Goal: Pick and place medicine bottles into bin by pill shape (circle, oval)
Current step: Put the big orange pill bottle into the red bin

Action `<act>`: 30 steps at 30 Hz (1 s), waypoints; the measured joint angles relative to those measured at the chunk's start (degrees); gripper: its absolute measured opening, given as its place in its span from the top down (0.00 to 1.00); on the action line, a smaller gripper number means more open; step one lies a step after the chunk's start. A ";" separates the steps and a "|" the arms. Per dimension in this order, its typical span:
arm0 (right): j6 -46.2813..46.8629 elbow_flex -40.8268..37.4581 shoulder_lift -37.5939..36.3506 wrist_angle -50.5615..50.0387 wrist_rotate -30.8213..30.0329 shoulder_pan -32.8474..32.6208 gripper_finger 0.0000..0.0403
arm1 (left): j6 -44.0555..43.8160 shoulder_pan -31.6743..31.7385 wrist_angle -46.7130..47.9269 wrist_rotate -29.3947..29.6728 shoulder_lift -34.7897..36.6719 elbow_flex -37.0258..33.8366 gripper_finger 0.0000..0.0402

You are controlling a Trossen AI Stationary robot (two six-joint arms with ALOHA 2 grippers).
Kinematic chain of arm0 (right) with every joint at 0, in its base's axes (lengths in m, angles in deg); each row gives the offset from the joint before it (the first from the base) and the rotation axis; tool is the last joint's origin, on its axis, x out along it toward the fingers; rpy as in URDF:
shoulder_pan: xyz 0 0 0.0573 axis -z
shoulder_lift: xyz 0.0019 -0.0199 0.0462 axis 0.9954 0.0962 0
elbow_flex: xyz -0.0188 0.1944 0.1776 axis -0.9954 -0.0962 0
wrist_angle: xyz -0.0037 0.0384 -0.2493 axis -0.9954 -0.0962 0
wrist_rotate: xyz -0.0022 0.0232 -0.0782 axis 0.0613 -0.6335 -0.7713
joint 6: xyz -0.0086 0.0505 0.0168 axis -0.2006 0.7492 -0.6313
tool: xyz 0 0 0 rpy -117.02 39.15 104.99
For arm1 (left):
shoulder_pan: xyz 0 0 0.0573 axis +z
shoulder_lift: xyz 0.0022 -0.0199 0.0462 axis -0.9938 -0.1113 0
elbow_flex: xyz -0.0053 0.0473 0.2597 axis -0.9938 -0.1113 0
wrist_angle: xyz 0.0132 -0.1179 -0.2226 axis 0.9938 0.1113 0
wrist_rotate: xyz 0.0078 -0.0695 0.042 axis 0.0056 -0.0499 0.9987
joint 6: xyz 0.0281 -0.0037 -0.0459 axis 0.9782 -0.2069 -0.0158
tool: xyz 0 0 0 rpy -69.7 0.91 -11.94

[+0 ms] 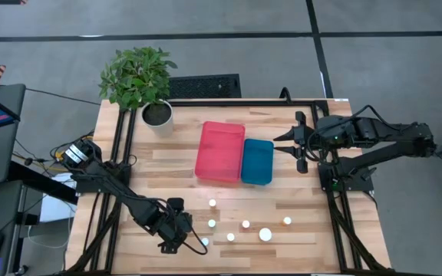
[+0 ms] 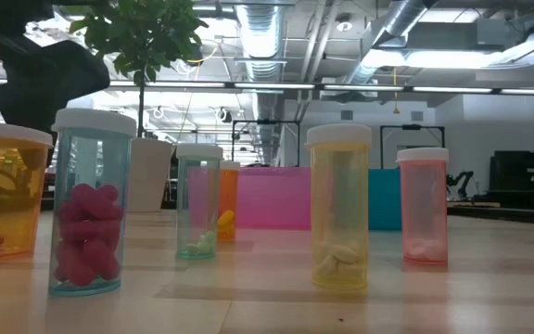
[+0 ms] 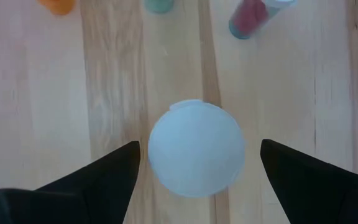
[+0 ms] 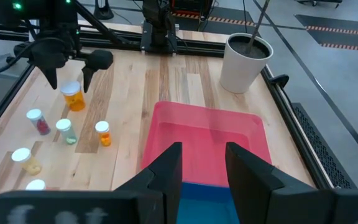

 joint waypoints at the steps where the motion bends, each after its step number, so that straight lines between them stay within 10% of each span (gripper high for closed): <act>1: -0.02 0.00 -0.01 0.00 0.00 0.00 0.66 | -0.29 0.00 0.01 -0.02 0.00 0.00 0.21; 17: -0.25 0.00 0.00 -0.04 -0.02 0.02 0.66 | -1.51 0.91 -0.01 0.65 0.00 0.00 0.51; 30: -0.24 0.00 -0.01 -0.11 -0.04 0.04 0.66 | -17.00 4.08 8.90 -0.42 9.21 -0.07 0.48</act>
